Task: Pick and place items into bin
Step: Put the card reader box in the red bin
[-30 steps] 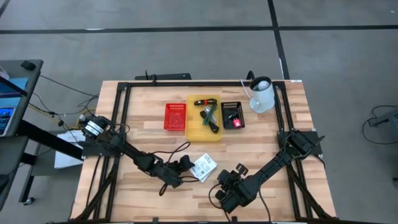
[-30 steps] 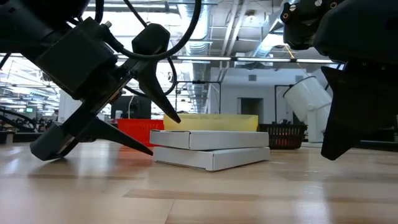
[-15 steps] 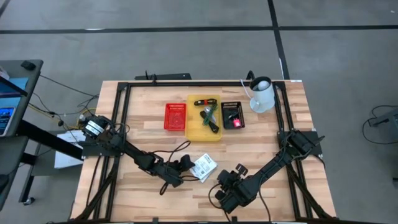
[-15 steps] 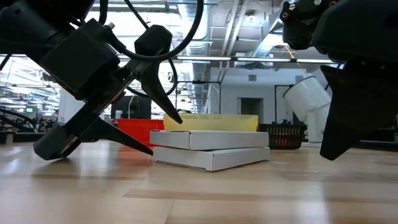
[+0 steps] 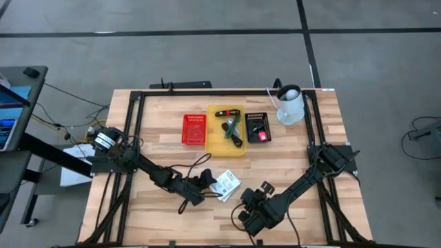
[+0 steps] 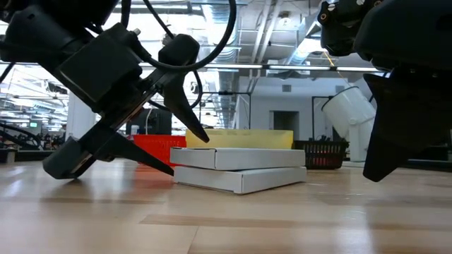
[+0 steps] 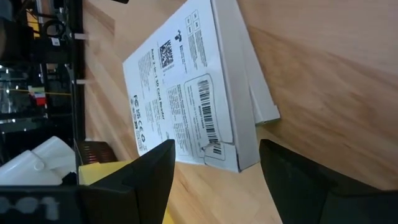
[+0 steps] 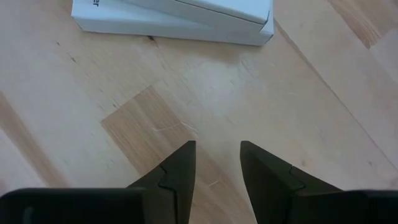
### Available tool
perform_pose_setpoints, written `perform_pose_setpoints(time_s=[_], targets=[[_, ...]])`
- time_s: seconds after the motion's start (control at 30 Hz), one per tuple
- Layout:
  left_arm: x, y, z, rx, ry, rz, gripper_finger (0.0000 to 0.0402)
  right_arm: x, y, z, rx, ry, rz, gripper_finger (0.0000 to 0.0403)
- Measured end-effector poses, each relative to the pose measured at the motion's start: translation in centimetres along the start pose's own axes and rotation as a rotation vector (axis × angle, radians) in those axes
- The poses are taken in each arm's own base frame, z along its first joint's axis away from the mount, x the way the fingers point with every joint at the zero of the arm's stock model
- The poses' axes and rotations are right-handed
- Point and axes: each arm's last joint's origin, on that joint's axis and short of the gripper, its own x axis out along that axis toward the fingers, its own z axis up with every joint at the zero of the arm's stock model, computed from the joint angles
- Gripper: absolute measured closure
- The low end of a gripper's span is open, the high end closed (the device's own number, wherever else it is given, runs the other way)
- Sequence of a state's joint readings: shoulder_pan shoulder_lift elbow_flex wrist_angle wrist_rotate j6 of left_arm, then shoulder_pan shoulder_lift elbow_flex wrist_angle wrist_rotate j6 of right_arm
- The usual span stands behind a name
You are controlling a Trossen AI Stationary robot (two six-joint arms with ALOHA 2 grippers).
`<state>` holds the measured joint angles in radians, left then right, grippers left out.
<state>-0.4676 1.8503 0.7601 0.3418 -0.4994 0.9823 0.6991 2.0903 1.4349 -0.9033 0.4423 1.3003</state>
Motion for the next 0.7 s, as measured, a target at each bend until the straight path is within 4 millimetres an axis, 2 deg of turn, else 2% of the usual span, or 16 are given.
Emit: perform_pose_setpoints(time_s=[0.23,0.7], targets=[[0.05,-0.07,-0.13,0.002,0.002,-0.013,0.0183,0.0,0.01,0.0,0.0,0.0,0.001,0.0282],[0.07,-0.09,-0.16,0.003,0.01,-0.009,0.0299,0.0,0.0,0.01,0.0,0.0,0.0,0.0282]])
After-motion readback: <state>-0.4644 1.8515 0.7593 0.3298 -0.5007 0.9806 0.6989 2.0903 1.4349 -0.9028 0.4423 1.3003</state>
